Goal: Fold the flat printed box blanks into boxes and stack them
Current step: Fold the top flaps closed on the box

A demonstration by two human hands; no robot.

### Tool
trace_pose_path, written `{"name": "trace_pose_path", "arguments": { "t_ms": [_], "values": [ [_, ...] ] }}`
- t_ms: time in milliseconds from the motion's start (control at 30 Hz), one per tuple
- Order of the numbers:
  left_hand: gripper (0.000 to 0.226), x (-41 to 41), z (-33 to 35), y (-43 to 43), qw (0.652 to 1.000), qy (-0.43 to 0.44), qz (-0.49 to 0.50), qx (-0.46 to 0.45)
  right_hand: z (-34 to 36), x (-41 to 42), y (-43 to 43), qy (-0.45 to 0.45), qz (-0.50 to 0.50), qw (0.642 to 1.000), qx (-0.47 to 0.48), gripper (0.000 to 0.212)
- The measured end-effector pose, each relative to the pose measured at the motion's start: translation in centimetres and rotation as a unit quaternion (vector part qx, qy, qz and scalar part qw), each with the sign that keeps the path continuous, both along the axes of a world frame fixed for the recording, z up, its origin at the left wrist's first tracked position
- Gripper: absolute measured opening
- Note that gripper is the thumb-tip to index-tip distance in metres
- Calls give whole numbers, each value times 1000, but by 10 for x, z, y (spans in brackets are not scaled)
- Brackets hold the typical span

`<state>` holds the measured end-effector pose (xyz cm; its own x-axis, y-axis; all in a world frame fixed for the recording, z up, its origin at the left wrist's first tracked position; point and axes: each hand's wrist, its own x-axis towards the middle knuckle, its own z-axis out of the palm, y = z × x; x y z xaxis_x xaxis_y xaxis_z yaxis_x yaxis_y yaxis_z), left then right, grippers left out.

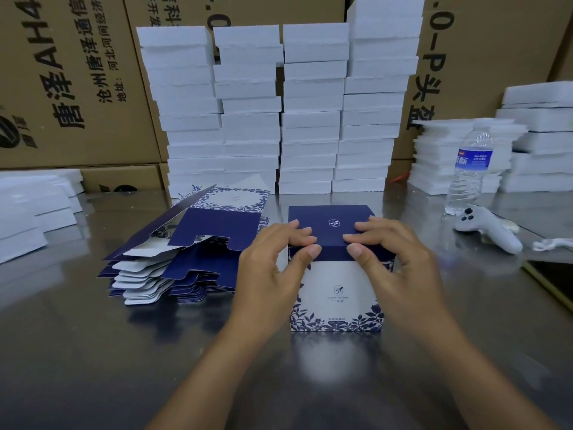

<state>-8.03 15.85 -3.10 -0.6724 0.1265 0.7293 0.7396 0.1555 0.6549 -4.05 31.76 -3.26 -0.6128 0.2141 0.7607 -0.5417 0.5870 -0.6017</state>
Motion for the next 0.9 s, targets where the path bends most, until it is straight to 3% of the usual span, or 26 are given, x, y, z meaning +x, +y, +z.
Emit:
{"name": "trace_pose_path", "arguments": {
  "t_ms": [167, 367, 667, 767, 900],
  "values": [
    [20, 0, 0, 0, 1000, 2, -2, -8, -1, -1, -1, -4, -7, 1000, 9, 30],
    [21, 1, -1, 0, 1000, -15, -14, 11, 3, 1, 1, -19, 22, 1000, -3, 11],
    [14, 0, -1, -5, 982, -129, -101, 92, -6, -2, 8, -17, 13, 997, -77, 18],
    [15, 1, 1, -5, 982, -129, -98, 92, -7, -3, 7, 1, 23, 996, -89, 5],
    [14, 1, 0, -6, 985, -116, -92, 88, -7, -3, 5, 2, 37, 994, -106, 5]
  ]
}}
